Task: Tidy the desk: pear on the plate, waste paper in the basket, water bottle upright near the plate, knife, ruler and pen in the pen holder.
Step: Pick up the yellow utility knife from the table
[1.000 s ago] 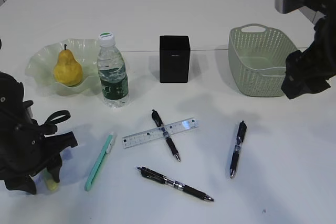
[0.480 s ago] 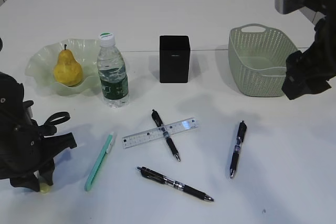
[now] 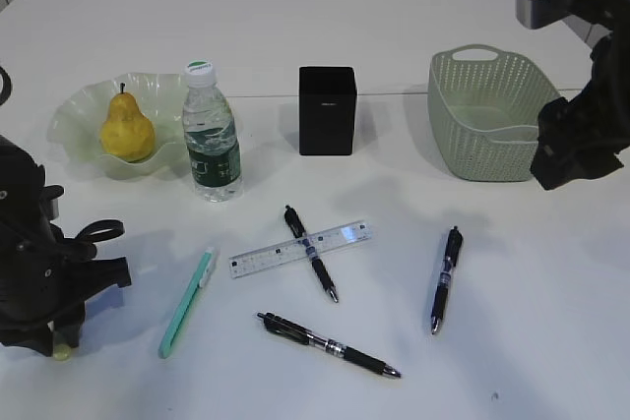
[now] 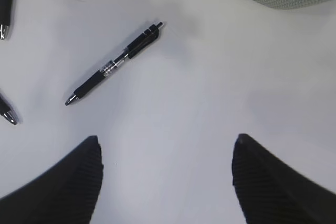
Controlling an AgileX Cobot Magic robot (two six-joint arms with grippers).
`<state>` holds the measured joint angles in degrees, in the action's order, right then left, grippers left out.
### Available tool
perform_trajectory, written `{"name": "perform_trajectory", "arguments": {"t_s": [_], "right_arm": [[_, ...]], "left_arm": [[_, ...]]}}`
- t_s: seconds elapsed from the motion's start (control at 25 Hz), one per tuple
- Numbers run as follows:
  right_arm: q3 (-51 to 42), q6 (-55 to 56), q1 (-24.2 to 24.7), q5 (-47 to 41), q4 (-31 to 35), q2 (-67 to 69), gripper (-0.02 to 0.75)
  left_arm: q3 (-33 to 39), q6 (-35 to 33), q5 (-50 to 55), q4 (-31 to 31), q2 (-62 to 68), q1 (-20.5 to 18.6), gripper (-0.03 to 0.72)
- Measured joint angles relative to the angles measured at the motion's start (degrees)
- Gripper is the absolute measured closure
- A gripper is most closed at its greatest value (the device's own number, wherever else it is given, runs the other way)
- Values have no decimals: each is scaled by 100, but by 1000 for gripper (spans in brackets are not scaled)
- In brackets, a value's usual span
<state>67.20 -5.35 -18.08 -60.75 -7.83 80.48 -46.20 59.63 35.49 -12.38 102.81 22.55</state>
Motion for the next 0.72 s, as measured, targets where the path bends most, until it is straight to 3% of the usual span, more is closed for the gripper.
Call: {"name": "perform_trajectory", "arguments": {"t_s": [0.48,0.72], "right_arm": [[0,0,0,-21,0,0,171],[0,0,0,-21,0,0,170]], "left_arm": [[0,-110,22,-106,-14,0,560],[0,-499,-96,-165,-442,0,560]]}}
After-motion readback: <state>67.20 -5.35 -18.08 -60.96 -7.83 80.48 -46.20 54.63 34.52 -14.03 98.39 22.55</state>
